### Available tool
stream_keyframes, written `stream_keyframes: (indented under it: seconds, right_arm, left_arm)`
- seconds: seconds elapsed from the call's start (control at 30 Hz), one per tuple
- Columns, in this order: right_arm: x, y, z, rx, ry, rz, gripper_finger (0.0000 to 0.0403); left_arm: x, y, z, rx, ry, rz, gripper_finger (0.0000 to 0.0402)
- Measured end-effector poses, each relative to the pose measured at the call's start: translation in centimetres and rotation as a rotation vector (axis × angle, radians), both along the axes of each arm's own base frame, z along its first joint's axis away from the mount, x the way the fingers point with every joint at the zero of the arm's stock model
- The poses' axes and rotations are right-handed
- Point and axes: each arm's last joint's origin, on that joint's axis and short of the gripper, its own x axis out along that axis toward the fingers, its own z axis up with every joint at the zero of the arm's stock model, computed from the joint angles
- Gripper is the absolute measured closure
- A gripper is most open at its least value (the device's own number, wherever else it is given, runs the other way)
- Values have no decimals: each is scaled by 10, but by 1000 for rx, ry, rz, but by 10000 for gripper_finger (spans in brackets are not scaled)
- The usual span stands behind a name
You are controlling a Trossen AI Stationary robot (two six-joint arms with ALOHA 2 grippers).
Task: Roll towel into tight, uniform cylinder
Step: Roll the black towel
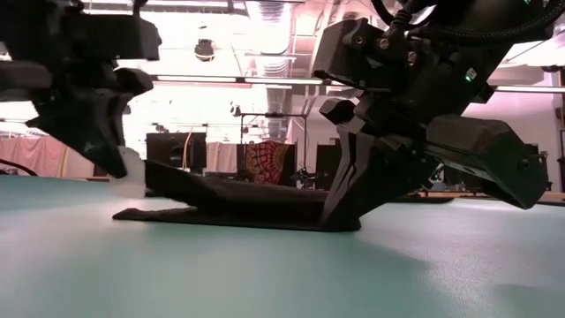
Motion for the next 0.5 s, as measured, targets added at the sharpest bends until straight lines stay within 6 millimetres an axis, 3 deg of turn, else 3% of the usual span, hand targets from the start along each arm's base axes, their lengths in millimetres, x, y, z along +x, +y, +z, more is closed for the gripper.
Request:
stream_keyframes:
  seconds: [0.23,0.5]
  right_arm:
    - [0,0,0,1,0,0,398]
    - [-1,1,0,2,5,-3,398]
  left_arm:
    - [9,-1,-2,2,-48,-20,401]
    - [14,-5,-33,16,64,-34,401]
